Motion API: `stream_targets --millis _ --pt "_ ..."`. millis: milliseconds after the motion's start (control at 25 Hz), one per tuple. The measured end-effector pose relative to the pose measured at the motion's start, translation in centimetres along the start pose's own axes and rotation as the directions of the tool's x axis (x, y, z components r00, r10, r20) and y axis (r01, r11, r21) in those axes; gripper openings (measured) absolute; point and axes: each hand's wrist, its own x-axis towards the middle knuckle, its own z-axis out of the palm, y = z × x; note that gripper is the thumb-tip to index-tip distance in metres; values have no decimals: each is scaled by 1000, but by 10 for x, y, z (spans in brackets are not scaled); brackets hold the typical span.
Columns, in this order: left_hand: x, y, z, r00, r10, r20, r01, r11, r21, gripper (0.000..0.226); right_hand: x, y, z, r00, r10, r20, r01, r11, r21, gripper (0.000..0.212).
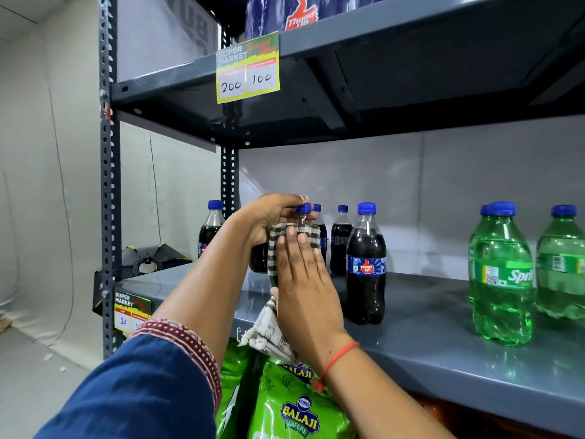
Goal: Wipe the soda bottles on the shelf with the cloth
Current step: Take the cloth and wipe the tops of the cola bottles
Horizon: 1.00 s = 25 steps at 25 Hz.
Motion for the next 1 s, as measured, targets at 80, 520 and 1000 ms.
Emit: stream_targets --millis 80,520,1000 --pt "1 2 1 999 9 34 -11 998 58 28 -6 -2 -7 998 60 -2 -60 997 -51 69" --pt "6 9 4 995 -12 102 16 999 -38 23 -6 -5 -2 995 38 -93 -46 995 -90 59" --pt "7 8 -2 990 -27 137 33 999 -39 26 3 5 -5 991 -111 70 119 987 -113 59"
